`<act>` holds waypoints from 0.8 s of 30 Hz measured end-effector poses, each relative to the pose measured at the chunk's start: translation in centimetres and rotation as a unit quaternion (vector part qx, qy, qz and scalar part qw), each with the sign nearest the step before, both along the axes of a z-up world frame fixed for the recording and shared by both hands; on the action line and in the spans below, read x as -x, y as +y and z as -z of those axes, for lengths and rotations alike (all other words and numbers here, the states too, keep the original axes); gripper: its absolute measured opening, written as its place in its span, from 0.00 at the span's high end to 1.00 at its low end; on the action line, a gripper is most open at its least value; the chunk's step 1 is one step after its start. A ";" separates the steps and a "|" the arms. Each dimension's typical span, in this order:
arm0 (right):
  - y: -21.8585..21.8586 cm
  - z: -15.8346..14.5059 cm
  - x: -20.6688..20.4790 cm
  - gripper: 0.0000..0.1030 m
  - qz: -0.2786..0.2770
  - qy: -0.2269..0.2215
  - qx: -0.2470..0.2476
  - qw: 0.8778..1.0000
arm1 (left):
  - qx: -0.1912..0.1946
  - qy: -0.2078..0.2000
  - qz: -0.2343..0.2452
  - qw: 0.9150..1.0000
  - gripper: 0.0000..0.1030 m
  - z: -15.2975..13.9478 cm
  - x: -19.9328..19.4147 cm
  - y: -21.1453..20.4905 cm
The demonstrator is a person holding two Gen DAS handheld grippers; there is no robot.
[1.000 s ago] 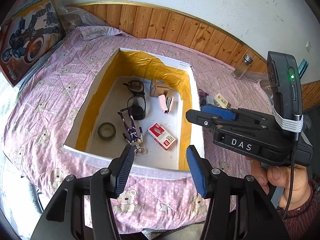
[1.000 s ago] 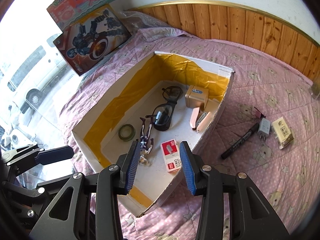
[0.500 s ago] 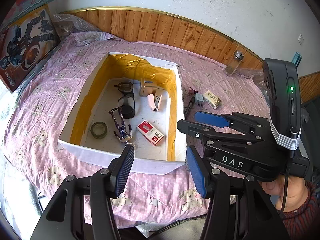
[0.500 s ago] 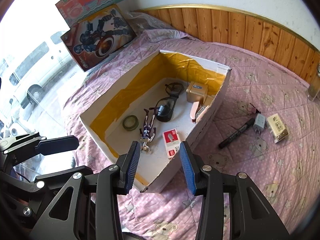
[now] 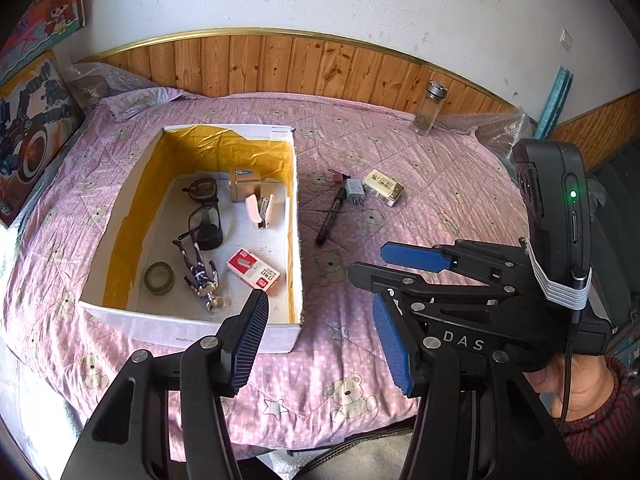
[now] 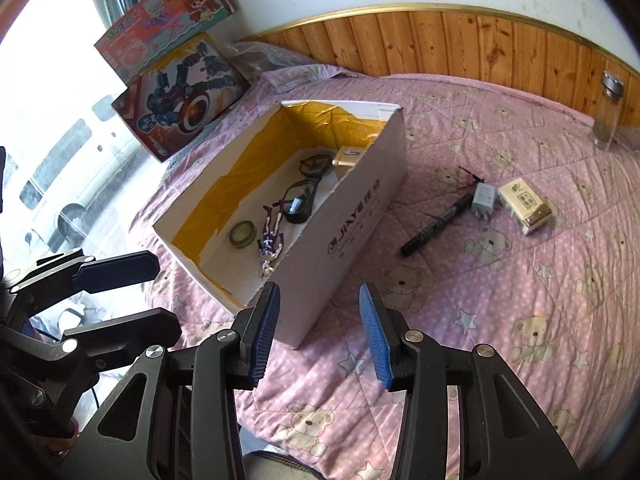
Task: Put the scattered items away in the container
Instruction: 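Move both tools back toward the tissue pack and black marker, then grasp the yellow tissue pack with the right tool while the left grasps the black marker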
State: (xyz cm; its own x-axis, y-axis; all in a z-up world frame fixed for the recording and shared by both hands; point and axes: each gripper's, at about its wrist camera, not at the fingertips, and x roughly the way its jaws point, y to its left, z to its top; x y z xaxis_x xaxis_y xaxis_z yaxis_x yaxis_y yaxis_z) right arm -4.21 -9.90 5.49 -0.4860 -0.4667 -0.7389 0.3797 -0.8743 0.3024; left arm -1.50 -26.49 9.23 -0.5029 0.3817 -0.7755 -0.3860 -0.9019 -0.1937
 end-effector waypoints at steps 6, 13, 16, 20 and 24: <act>4.2 0.9 1.0 0.57 0.040 -0.012 0.021 0.999 | 0.005 -0.004 0.026 1.000 0.46 0.5 0.4 3.1; 8.0 1.4 3.3 0.57 0.080 -0.019 0.042 0.996 | 0.004 -0.008 0.058 0.998 0.46 1.3 1.9 7.0; 9.7 1.7 4.8 0.57 0.098 -0.021 0.047 0.994 | 0.007 -0.013 0.065 0.998 0.46 2.1 3.2 8.6; 11.9 2.4 7.1 0.57 0.119 -0.026 0.047 0.991 | 0.010 -0.021 0.071 0.997 0.46 3.2 5.3 10.8; 13.5 3.3 9.6 0.57 0.124 -0.031 0.034 0.991 | 0.016 -0.028 0.075 0.997 0.46 4.6 7.8 13.0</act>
